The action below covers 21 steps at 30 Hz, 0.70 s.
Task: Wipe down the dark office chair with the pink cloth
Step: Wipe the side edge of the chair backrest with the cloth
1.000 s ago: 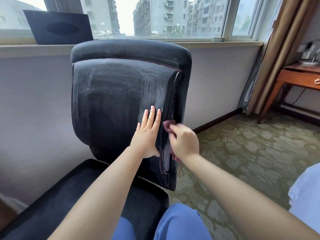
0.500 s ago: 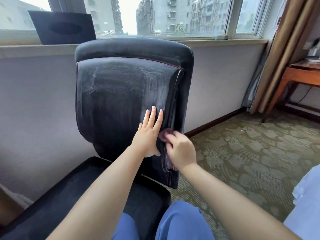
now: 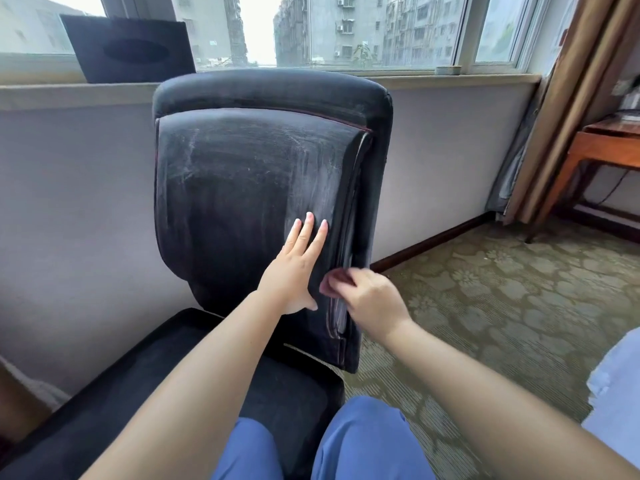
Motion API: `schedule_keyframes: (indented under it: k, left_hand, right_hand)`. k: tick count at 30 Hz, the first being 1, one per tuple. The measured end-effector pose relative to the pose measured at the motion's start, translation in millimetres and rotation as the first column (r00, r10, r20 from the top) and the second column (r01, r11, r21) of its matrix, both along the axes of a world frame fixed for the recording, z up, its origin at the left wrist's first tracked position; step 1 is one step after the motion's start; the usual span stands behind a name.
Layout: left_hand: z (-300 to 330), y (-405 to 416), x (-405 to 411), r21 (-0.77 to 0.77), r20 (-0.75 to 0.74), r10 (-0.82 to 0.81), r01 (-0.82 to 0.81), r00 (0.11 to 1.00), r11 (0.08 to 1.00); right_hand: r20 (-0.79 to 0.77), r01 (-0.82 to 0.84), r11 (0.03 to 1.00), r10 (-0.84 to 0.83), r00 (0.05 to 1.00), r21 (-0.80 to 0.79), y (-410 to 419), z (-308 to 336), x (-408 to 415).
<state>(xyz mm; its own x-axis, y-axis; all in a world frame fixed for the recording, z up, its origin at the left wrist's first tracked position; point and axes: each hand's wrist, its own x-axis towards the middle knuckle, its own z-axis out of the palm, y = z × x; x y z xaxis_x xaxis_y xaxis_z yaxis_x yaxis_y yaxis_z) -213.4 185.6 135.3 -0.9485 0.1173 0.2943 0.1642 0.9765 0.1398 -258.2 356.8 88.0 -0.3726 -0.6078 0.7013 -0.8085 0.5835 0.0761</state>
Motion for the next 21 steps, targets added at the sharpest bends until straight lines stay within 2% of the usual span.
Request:
schedule_keyframes:
  k: [4,7,10,16,21]
  left_hand:
    - [-11,0,1,0.003,-0.018,0.007,-0.007,1.0,1.0]
    - [-14,0,1,0.004,-0.032,0.013,-0.013,0.999,1.0]
    - [-16,1,1,-0.007,-0.045,0.021,-0.021,0.999,1.0]
    - [-29,-1,-8,0.003,-0.124,0.017,-0.016,0.992,1.0]
    - [-35,-4,-20,0.024,-0.174,0.051,-0.048,0.983,0.999]
  right_hand:
    - [0.045,-0.024,0.997,0.02,0.999,0.077,0,-28,8]
    - [0.007,0.002,0.999,-0.001,1.0,-0.051,4,-7,2]
    - [0.049,0.054,0.975,-0.045,0.998,-0.217,2,11,0]
    - [0.377,0.168,0.941,-0.047,0.925,-0.294,-24,-45,27]
    - [0.341,0.091,0.954,0.012,0.94,-0.286,-18,-49,14]
